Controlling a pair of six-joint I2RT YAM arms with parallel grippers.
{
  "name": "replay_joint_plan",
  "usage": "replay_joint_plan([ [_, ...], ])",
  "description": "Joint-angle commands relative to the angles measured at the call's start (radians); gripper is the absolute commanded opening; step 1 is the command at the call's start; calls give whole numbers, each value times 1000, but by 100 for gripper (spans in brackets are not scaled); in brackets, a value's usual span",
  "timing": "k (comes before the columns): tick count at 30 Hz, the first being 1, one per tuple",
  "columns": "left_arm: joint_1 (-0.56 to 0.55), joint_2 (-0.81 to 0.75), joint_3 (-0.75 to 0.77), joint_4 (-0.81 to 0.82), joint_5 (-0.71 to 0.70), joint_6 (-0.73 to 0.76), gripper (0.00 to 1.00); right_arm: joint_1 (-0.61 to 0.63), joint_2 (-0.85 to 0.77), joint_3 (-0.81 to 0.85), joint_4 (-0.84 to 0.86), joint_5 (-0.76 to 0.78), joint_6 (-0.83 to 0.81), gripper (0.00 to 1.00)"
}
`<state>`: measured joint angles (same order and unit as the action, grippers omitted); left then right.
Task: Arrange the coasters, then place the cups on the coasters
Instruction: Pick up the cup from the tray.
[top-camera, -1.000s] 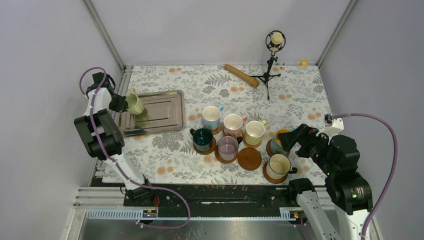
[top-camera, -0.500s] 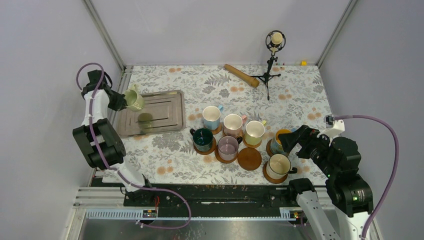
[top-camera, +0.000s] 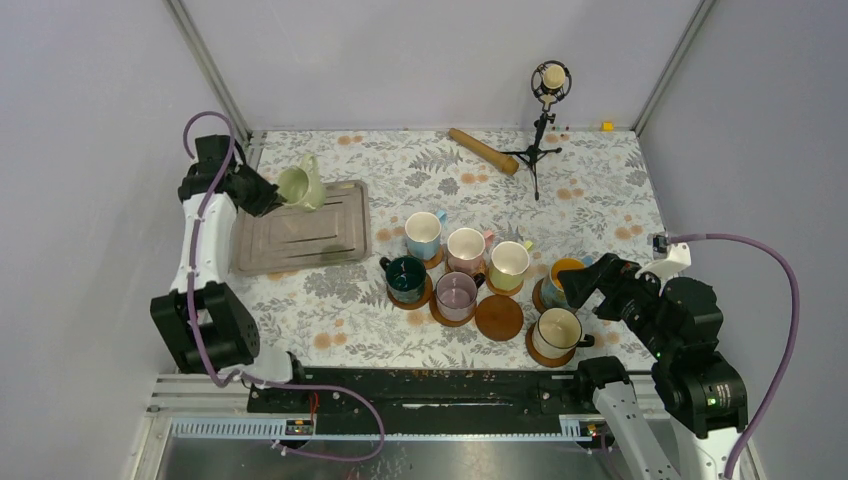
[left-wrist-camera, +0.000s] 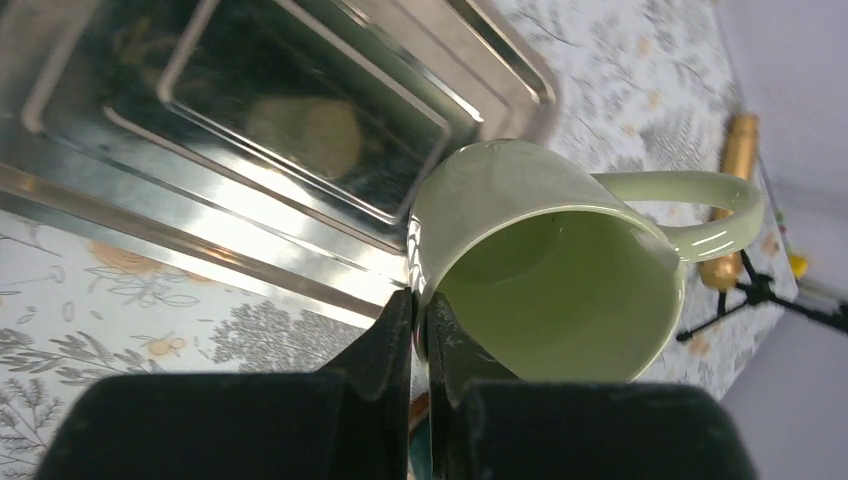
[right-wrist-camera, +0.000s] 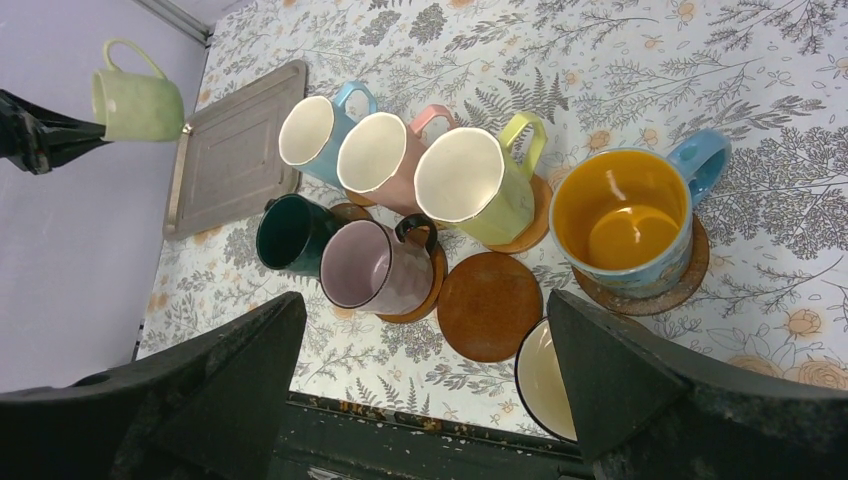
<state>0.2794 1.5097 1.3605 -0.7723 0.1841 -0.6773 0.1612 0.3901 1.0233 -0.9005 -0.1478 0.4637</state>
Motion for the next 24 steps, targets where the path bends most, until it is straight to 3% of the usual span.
replay_joint_plan([
  [1,-96,-142,34,29,86,30,0,5,-1,43,-4,20,-22,99],
  [13,-571,-377,-49,-28,-33,-129,0,4,-5,67,-21,73,-11,99],
  [21,-853,-397,-139,21,-77,-281,0,5,-31,55,-22,58,28,99],
  [24,-978,-398,-121,37,-169,-333,0,4,-42,59,-25,56,30,99],
])
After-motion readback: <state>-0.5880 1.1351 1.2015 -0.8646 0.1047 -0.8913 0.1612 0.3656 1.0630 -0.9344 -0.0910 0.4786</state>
